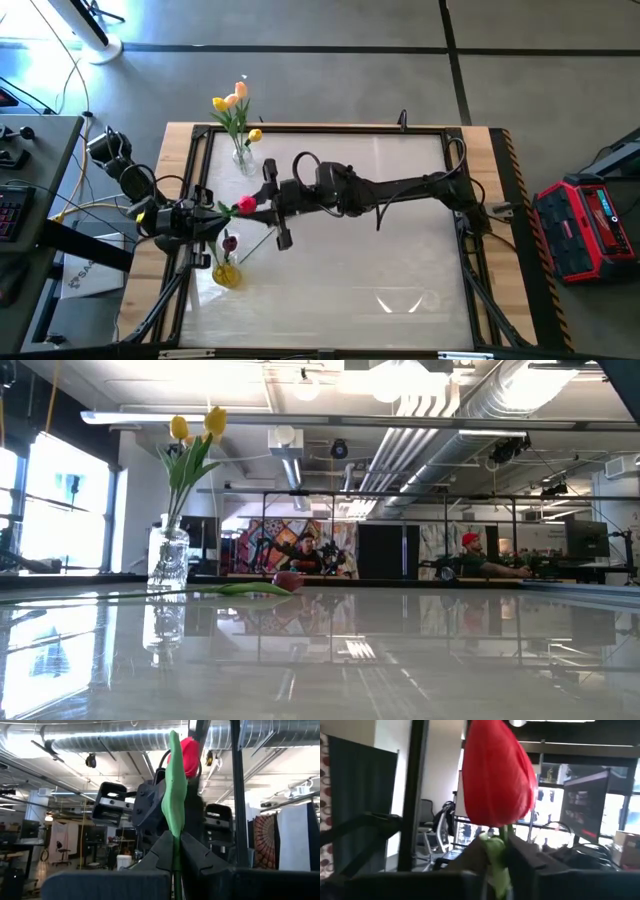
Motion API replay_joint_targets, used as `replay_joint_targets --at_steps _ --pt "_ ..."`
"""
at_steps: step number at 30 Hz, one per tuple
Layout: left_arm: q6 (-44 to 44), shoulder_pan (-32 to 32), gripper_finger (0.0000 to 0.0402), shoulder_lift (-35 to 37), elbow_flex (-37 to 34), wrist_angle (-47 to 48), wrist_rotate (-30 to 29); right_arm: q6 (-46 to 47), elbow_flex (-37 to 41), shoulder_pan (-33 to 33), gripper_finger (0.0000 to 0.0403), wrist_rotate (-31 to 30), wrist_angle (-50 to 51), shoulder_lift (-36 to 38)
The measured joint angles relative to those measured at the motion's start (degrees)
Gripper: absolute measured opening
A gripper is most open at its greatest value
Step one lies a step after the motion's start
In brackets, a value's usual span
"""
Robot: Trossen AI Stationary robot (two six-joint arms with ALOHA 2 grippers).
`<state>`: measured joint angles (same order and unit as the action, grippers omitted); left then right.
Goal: Sort flowers into vase by color
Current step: Put the red tulip into the orange vase
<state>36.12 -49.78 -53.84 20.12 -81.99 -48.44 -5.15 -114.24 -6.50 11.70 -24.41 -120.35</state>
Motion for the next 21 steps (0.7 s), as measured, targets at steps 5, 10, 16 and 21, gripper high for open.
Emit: replay_joint_targets --at_steps 5,10,16,21 --pt "0.8 -0.03 0.001 0.02 0.0 1.62 -0.84 0.97 -0.14 0.44 0.001 -2.0 1.61 0.04" --pt "1.26 -0.95 0.0061 0.02 -0.02 3.36 -8.69 1.54 -6.65 1.18 0.0004 -3.49 16.18 0.03" --pt "6.39 -3.55 0.0129 0.56 1.52 3.33 -17.38 0.2 -18.65 2.07 0.0002 -3.07 31.69 0.06" --pt "13.68 -6.22 0.0161 0.52 6.08 3.92 -23.63 2.91 -20.02 3.38 0.0001 0.45 32.75 1.42"
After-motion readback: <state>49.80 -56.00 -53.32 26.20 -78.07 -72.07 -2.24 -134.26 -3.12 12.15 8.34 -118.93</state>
